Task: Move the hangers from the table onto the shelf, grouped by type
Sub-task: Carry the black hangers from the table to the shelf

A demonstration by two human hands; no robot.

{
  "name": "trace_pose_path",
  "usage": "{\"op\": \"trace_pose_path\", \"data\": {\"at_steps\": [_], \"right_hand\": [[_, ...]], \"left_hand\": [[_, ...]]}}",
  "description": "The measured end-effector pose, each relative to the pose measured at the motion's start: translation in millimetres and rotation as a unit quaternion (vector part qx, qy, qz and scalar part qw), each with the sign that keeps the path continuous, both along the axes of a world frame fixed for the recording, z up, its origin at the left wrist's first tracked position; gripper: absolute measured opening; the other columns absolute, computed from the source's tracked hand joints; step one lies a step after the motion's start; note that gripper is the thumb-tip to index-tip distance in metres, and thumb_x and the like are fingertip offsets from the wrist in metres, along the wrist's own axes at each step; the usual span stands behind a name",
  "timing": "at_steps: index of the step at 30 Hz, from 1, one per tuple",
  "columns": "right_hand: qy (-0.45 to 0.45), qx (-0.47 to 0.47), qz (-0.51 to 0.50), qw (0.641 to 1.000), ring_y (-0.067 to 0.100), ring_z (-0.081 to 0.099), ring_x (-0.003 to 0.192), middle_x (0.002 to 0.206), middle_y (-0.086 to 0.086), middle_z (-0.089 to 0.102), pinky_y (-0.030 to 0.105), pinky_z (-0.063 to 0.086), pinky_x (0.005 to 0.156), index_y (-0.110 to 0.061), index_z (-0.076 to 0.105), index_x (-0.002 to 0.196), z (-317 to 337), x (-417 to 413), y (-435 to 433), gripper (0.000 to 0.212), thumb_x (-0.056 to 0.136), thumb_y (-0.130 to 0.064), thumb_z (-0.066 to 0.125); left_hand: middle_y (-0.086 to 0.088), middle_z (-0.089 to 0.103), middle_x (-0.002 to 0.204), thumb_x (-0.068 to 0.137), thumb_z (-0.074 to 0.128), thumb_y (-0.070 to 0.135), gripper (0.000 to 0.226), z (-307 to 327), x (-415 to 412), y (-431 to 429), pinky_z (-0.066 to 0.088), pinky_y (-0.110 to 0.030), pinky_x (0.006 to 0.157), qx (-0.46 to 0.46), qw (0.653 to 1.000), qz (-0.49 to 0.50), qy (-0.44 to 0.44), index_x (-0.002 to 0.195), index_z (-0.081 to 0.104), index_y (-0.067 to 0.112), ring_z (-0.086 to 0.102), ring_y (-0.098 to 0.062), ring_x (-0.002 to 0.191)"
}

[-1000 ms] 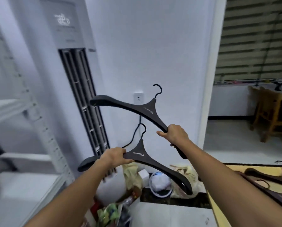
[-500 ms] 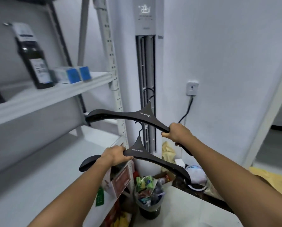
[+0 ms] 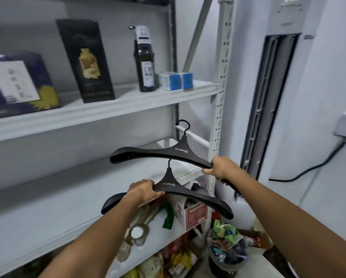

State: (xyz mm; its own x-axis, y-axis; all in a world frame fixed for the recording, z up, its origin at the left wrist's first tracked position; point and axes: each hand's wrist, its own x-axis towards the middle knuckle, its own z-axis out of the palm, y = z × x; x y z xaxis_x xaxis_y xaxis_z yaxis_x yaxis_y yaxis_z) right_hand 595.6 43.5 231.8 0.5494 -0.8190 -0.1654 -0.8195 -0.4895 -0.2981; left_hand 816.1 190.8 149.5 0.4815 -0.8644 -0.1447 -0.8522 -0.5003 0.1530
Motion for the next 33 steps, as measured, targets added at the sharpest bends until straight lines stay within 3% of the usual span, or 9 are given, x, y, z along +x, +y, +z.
{"op": "trace_pose_path", "data": {"at_steps": [5,11,16,21,28,33], "right_hand": [[0.002,0.002,0.048,0.999,0.025,0.061,0.073,0.063,0.003,0.057,0.032,0.052,0.077,-0.011,0.05,0.062,-6,49,-7,0.049,0.088,-0.052,0.06],[-0.013,0.039,0.074,0.996,0.021,0.06,0.046,0.068,0.009,0.063,0.028,0.053,0.05,-0.002,0.061,0.089,1,103,-21,0.044,0.092,-0.045,0.058],[-0.003,0.066,0.073,0.995,0.022,0.057,0.046,0.069,0.009,0.058,0.028,0.05,0.046,0.0,0.059,0.102,8,147,-40,0.044,0.092,-0.043,0.057],[-0.04,0.072,0.072,0.994,0.026,0.058,0.051,0.073,0.013,0.059,0.037,0.055,0.059,-0.004,0.056,0.095,12,190,-68,0.037,0.091,-0.04,0.058],[-0.076,0.085,0.048,0.992,0.024,0.055,0.048,0.063,0.009,0.055,0.031,0.05,0.054,-0.008,0.052,0.077,2,210,-113,0.038,0.091,-0.043,0.058],[-0.087,0.108,0.028,0.99,0.022,0.052,0.044,0.063,0.009,0.054,0.029,0.048,0.053,-0.01,0.047,0.074,-5,219,-155,0.037,0.092,-0.039,0.059]], "left_hand": [[0.002,0.062,0.092,0.081,0.046,0.069,0.052,-16,20,29,0.042,-0.031,0.073,0.004,0.997,0.071,0.02,0.097,0.06,0.022,0.056,-0.02,0.083],[-0.001,0.062,0.093,0.085,0.046,0.063,0.044,-23,55,37,0.041,-0.032,0.073,-0.022,0.991,0.127,0.018,0.093,0.052,0.021,0.055,-0.022,0.083],[-0.002,0.062,0.095,0.087,0.046,0.063,0.05,-30,91,17,0.041,-0.032,0.076,-0.038,0.987,0.156,0.03,0.101,0.056,0.017,0.061,-0.024,0.095],[-0.003,0.063,0.103,0.087,0.045,0.063,0.051,-40,126,-13,0.043,-0.032,0.08,-0.023,0.985,0.164,0.043,0.106,0.056,0.016,0.061,-0.023,0.099],[-0.003,0.062,0.109,0.089,0.049,0.056,0.046,-58,149,-59,0.045,-0.031,0.083,0.003,0.988,0.149,0.046,0.109,0.059,0.016,0.06,-0.023,0.103],[0.001,0.065,0.109,0.086,0.054,0.05,0.037,-75,157,-97,0.046,-0.03,0.087,-0.019,0.985,0.151,0.075,0.115,0.06,0.028,0.06,-0.019,0.106]]}}
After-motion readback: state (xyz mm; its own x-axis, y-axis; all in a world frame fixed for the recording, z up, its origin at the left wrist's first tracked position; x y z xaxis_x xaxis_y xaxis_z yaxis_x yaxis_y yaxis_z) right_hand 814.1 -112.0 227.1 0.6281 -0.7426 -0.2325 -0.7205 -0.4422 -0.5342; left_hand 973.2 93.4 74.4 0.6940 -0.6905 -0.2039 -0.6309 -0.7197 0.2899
